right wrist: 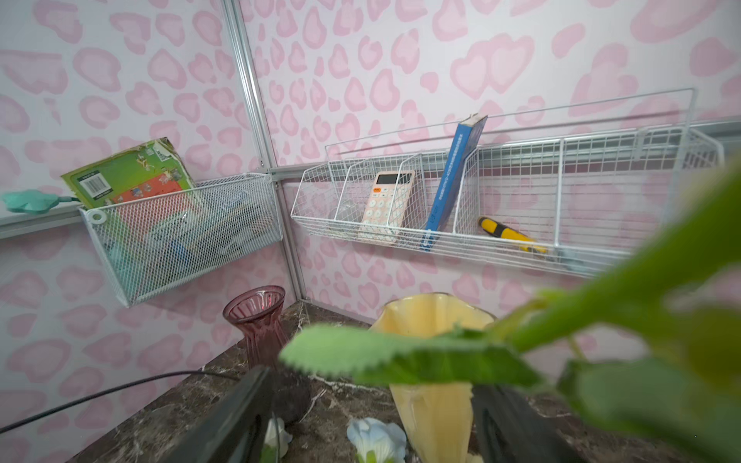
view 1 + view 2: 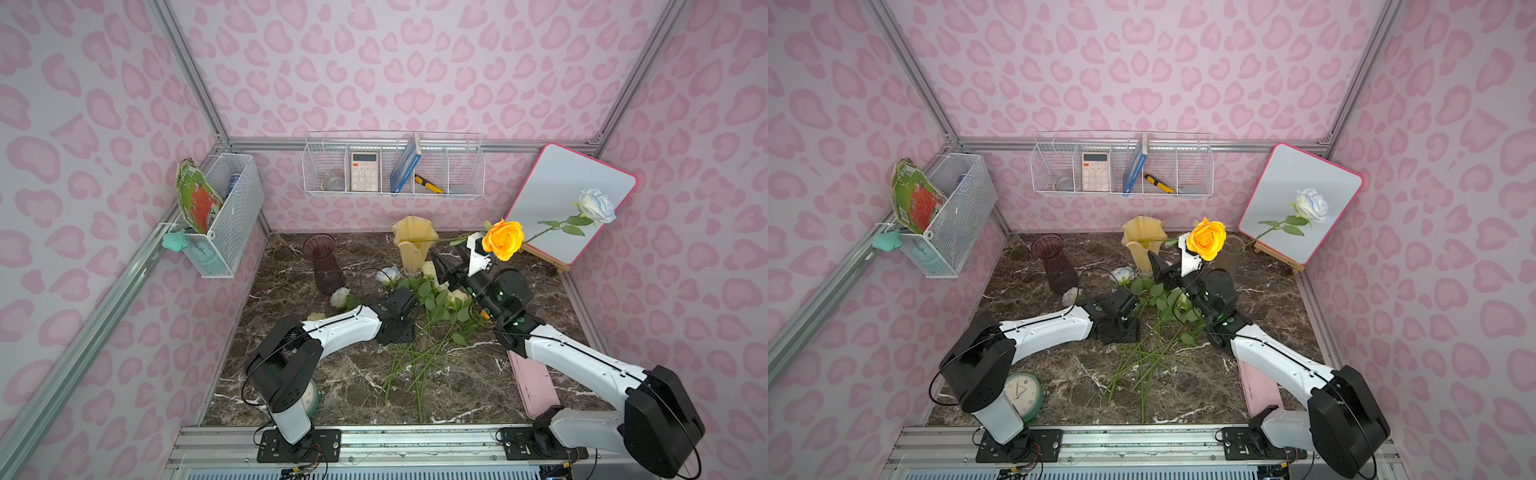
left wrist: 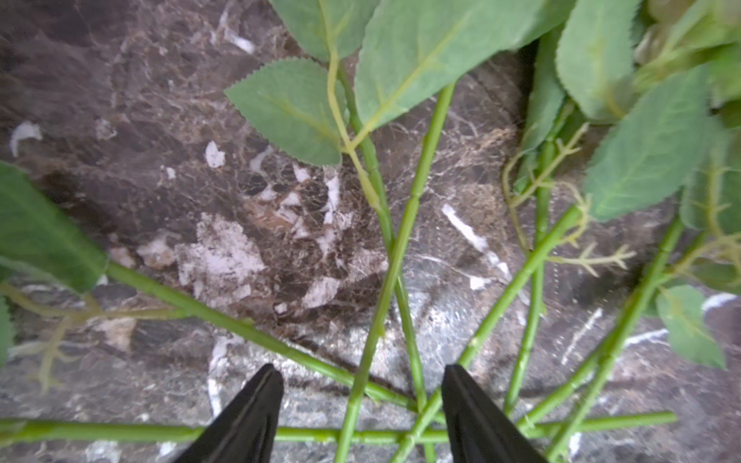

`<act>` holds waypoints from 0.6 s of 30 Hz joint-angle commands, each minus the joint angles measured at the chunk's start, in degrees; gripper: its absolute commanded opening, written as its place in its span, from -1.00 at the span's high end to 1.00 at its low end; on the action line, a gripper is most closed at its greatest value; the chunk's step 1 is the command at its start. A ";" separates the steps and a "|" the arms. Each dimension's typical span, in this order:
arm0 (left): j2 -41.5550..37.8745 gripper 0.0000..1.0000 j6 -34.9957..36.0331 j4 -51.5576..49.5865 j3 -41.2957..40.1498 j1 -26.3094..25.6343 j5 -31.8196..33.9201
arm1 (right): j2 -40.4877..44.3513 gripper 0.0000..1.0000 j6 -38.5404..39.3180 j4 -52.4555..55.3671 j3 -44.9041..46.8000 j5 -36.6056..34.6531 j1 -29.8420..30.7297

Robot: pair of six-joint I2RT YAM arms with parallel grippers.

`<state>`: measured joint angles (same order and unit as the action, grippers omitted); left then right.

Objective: Arrange the flowers in different vases according to their colors
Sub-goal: Pick up the flower at the center of the board.

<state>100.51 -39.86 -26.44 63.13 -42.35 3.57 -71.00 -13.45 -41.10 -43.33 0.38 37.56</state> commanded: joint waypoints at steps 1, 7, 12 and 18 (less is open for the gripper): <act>1.83 -0.22 1.43 -4.02 1.46 -0.02 2.64 | 4.42 -0.57 -1.18 7.35 3.86 -2.64 0.90; 5.49 0.07 2.75 -5.59 3.49 -0.02 5.19 | 12.36 -0.55 -2.63 13.84 10.12 -4.59 2.51; 7.41 0.27 3.51 -5.06 4.36 0.07 5.10 | 18.38 -0.55 -4.16 15.79 14.19 -5.71 3.02; 4.93 0.61 4.17 -6.46 5.90 -0.01 5.30 | 22.04 -0.54 -4.28 20.17 15.15 -6.41 3.20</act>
<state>106.69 -36.75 -32.42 68.27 -42.30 8.88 -50.09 -16.91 -22.96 -28.58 -5.10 40.60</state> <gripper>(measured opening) 0.208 0.772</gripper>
